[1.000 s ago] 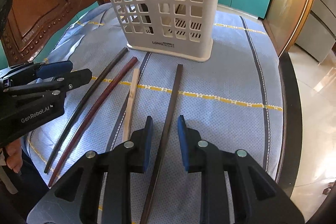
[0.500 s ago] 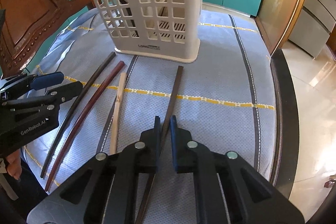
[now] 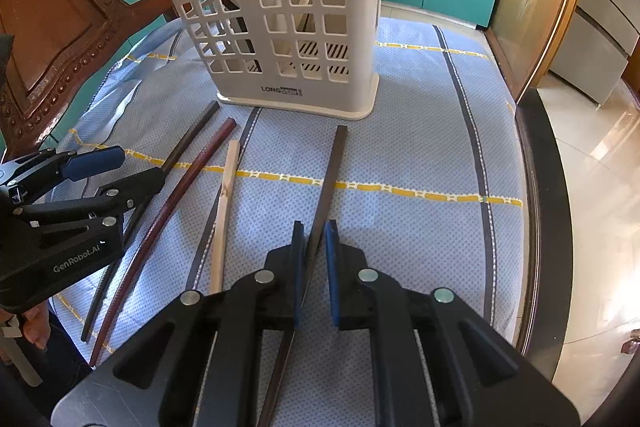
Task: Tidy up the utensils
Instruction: 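Grasp a dark brown chopstick with the left tool while the right tool grasps a dark chopstick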
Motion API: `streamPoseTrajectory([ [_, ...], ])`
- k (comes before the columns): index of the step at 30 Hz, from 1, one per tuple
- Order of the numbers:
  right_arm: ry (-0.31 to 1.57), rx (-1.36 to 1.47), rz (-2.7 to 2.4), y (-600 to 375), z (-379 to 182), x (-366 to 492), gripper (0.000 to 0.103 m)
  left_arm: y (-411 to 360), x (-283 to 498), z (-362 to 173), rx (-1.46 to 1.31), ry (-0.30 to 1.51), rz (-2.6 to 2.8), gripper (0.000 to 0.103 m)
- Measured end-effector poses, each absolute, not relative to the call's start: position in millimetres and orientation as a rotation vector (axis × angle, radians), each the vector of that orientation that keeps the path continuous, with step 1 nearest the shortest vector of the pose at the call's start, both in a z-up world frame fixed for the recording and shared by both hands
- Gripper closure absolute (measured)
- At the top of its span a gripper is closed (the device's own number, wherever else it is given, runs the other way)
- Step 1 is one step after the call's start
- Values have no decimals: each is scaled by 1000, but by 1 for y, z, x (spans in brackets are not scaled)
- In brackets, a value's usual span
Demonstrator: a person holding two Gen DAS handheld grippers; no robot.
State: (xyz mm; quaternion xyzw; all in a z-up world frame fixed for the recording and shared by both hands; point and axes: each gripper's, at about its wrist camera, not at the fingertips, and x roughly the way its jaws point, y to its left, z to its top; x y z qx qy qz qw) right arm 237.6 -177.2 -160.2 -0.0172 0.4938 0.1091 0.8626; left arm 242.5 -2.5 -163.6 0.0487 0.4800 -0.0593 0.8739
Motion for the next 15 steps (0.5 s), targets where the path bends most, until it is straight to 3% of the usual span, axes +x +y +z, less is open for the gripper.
streamPoseTrajectory([
  [15, 1013, 36, 224, -198, -150, 241, 90, 8, 249, -161, 69, 998, -109, 48],
])
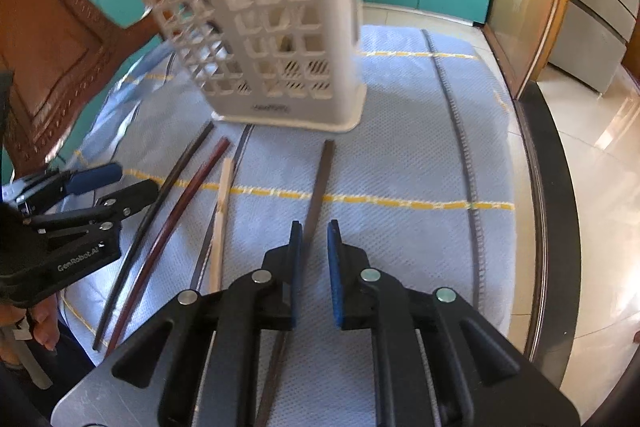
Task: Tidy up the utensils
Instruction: 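Grasp a dark brown chopstick with the left tool while the right tool grasps a dark chopstick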
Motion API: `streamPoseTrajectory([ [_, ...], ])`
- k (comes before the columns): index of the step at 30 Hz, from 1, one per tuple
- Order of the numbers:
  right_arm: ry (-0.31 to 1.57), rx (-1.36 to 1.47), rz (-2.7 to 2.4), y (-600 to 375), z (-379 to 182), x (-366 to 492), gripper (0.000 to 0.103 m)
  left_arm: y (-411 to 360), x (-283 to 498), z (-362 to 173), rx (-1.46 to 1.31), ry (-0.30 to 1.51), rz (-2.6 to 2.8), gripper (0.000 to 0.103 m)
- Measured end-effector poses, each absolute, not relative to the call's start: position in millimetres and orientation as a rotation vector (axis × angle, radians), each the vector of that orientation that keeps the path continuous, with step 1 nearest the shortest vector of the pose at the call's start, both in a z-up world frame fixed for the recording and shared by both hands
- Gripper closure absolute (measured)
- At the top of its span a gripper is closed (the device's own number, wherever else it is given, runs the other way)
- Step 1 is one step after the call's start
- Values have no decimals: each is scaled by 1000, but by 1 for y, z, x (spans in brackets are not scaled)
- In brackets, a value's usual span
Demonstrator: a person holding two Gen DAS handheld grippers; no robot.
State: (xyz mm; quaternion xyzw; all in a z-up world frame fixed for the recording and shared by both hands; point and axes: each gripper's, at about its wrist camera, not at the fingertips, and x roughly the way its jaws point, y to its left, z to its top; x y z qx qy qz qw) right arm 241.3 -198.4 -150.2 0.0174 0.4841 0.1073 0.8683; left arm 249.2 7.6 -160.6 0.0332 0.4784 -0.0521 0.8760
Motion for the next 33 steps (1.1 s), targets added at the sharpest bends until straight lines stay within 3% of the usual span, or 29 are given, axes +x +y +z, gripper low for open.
streamPoseTrajectory([
  [11, 1019, 29, 255, -190, -156, 245, 90, 3, 262, -166, 58, 1003, -119, 48],
  [15, 1023, 8, 237, -180, -161, 250, 88, 2, 277, -173, 48, 1019, -112, 57],
  [24, 988, -87, 198, -163, -166, 256, 83, -10, 293, -178, 73, 1023, -109, 59],
  [27, 989, -57, 199, -164, -167, 259, 94, -10, 292, -176, 38, 1031, -135, 75],
  [30, 995, -17, 230, -167, -167, 259, 96, -16, 290, -174, 52, 1028, -142, 95],
  [33, 979, -11, 242, -169, -163, 256, 97, -17, 289, -173, 44, 1020, -137, 96],
])
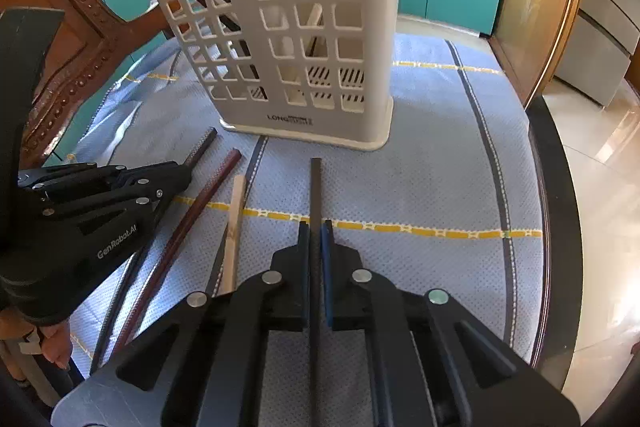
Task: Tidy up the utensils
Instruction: 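Lift both dark chopsticks and insert them into the white holder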
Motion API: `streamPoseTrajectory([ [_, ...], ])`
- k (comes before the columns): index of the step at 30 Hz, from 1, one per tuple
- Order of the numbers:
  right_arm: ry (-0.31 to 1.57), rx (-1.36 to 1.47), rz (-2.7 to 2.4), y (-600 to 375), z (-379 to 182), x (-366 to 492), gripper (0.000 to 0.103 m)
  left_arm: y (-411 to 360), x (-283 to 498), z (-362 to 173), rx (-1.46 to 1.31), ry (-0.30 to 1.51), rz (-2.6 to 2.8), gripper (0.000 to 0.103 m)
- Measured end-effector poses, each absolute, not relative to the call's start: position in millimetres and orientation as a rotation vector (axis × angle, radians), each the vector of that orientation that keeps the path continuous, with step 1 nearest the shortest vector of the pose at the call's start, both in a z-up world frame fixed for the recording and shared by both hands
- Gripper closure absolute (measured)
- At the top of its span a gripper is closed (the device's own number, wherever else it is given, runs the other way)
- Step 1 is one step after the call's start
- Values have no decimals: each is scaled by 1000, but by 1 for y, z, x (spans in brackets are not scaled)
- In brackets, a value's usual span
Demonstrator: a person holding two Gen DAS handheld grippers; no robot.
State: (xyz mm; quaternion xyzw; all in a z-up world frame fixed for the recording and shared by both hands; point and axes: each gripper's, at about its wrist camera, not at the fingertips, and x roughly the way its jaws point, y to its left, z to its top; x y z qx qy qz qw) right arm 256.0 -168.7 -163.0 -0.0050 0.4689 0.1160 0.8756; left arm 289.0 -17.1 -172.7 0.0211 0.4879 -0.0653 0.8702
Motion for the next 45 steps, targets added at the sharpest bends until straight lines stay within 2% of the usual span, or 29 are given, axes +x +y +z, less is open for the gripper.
streamPoseTrajectory([
  [11, 816, 21, 267, -187, -116, 229, 97, -2, 240, -115, 31, 831, -135, 96],
  [27, 416, 123, 408, -228, 38, 162, 96, 12, 154, 35, -68, 477, -281, 96],
  [37, 281, 185, 379, -227, 115, 203, 96, 17, 168, 121, -125, 310, -296, 96],
  [45, 247, 290, 330, -240, 112, 241, 96, 24, 208, 130, -199, 281, -285, 96],
])
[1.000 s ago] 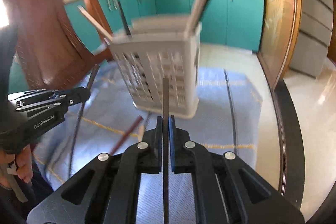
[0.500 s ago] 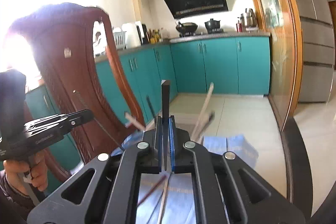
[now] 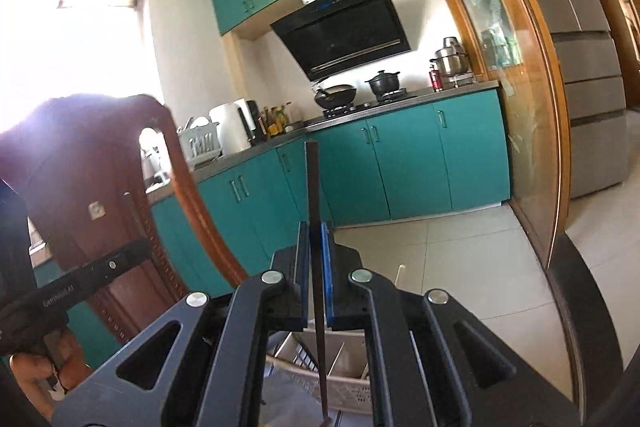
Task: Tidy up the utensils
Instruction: 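Lift both dark chopsticks and insert them into the white holder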
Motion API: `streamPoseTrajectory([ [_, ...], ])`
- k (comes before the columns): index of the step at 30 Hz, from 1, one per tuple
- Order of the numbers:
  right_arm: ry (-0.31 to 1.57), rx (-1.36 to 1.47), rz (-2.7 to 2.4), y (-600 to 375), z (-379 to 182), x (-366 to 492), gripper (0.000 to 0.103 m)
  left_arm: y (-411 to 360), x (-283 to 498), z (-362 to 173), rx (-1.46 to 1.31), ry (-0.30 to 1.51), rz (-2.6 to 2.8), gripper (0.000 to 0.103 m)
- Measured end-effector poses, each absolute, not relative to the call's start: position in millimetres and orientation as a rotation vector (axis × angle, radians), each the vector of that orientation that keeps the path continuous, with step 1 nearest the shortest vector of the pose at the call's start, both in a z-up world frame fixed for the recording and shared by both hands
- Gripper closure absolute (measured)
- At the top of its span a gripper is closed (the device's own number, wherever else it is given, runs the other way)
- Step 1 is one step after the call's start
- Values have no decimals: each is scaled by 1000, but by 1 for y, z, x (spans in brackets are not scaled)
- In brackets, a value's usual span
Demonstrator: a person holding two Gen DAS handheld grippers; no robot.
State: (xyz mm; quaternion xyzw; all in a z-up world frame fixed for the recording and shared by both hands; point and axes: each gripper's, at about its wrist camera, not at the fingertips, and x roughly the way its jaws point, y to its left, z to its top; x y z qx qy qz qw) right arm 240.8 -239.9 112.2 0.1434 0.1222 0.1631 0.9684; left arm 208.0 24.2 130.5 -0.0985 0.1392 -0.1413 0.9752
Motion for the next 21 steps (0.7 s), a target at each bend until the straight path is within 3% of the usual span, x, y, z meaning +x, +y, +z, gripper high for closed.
streamPoseTrajectory([
  [10, 274, 243, 252, -237, 84, 267, 96, 18, 254, 120, -241, 238, -201, 96],
  [21, 292, 52, 267, -200, 49, 254, 97, 0, 306, 57, -185, 413, -123, 96],
])
